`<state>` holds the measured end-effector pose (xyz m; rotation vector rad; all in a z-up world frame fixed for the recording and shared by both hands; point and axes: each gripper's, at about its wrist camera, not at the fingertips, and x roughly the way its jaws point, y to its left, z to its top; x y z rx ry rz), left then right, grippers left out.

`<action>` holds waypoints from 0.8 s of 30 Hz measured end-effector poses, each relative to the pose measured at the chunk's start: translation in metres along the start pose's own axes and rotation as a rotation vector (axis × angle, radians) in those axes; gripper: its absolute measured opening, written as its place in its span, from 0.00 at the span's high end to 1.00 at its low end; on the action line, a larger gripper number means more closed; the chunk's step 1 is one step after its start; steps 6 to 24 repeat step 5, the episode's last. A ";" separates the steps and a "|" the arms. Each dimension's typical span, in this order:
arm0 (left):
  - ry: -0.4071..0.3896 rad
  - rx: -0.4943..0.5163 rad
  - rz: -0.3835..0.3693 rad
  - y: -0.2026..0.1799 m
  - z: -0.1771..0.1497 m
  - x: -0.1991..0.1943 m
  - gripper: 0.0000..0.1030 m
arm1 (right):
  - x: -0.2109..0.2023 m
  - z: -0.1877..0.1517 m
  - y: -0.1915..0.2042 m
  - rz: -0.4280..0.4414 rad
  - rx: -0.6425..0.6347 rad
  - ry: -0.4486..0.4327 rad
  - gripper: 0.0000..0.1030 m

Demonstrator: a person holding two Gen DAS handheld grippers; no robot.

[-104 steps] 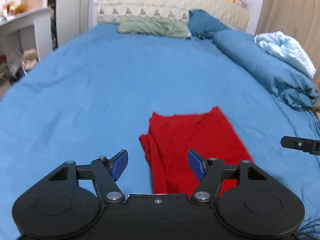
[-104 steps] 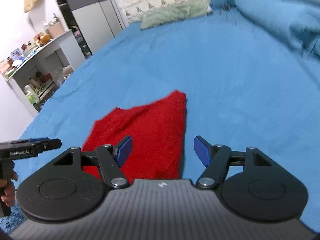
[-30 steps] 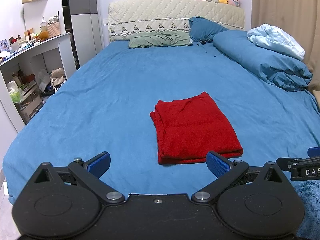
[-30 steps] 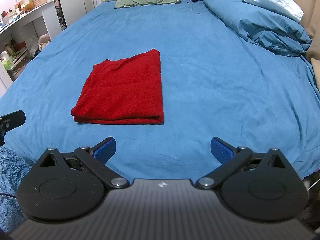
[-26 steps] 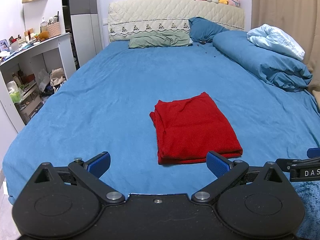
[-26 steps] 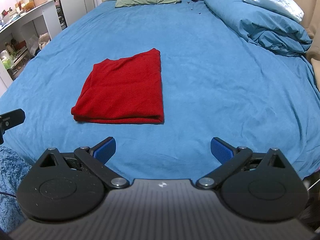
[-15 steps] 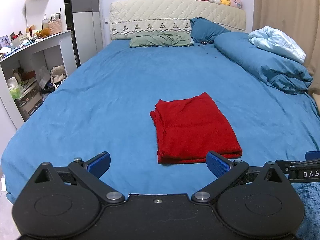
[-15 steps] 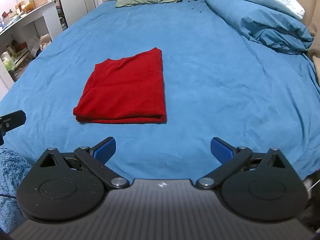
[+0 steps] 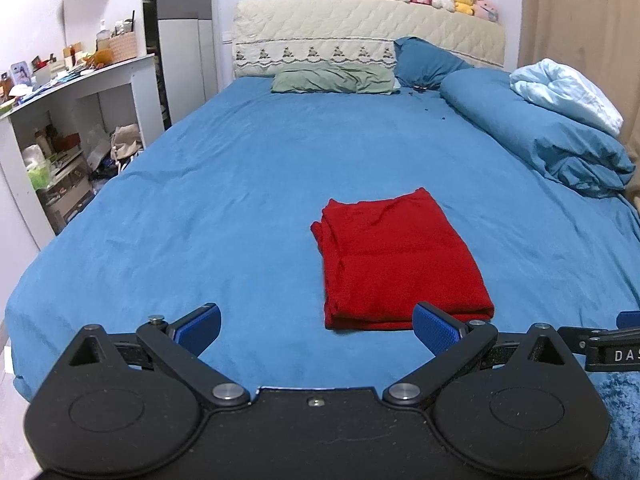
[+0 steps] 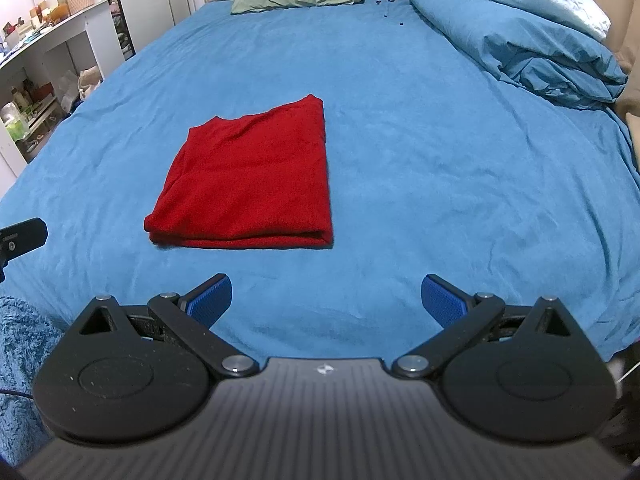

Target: Fold small clothes

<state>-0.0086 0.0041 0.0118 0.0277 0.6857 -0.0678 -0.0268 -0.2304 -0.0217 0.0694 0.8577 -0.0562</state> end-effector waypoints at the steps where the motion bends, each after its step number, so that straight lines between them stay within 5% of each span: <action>1: 0.000 0.000 0.002 0.001 0.000 0.001 0.00 | 0.000 0.000 0.001 0.000 0.000 0.000 0.00; 24: 0.001 -0.004 0.005 0.003 0.000 0.003 0.00 | 0.001 0.001 0.002 0.001 0.003 0.001 0.00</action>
